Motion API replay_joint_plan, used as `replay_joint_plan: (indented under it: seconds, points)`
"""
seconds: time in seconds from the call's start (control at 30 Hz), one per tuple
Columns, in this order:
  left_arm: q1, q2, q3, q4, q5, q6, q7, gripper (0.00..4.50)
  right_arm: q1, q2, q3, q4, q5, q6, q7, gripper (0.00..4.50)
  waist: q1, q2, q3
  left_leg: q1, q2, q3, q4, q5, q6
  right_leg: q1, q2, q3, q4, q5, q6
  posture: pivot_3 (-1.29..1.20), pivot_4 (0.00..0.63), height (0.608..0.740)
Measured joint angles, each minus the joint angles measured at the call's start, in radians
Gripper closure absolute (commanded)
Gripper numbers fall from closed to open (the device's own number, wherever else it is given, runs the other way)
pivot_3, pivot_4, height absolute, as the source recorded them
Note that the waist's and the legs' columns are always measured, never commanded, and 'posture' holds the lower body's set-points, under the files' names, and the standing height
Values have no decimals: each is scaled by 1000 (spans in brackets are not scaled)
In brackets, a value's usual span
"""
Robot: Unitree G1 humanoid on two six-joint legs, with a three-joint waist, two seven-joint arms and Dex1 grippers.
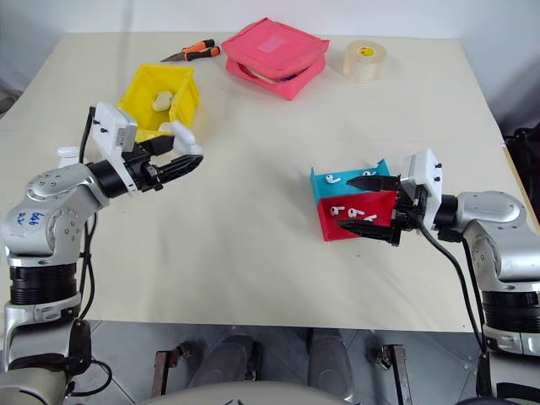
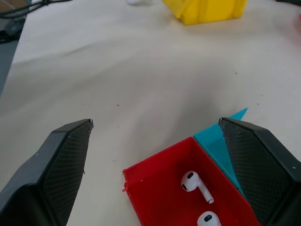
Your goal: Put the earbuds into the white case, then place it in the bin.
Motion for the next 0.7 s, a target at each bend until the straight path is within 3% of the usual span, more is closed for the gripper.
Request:
replay_joint_plan:
  seconds: [0.17, 0.33, 0.53, 0.7]
  points:
    - [-93, -204, -37, 229, -54, -389, -272, 1709, 98, -16, -47, -128, 19, 67, -86, 0, 23, 0, 0, -1, -2, 0, 1, 0, 2, 2, 0, -1, -2, 2, 2, 0, 150, 740]
    - [-131, -301, -53, 362, -126, -529, -481, 1709, 221, -30, -115, -271, 35, 162, -202, 0, 16, 0, 0, -2, -6, 2, 0, -1, 5, 2, 1, 0, -4, 3, 3, 0, 150, 740]
    - [-138, -300, -86, 434, -169, -549, -672, 1709, 374, -91, -216, -476, 31, 318, -360, 0, 19, 0, 0, 0, -6, 2, 0, -1, 5, 4, 1, 0, -4, 4, 3, 0, 150, 740]
    - [-132, -285, -125, 454, -164, -539, -672, 1709, 472, -94, -273, -574, 25, 364, -425, 0, 20, 0, 0, 1, -6, 0, 1, -1, 7, 8, 1, 0, -8, 5, 5, 0, 150, 740]
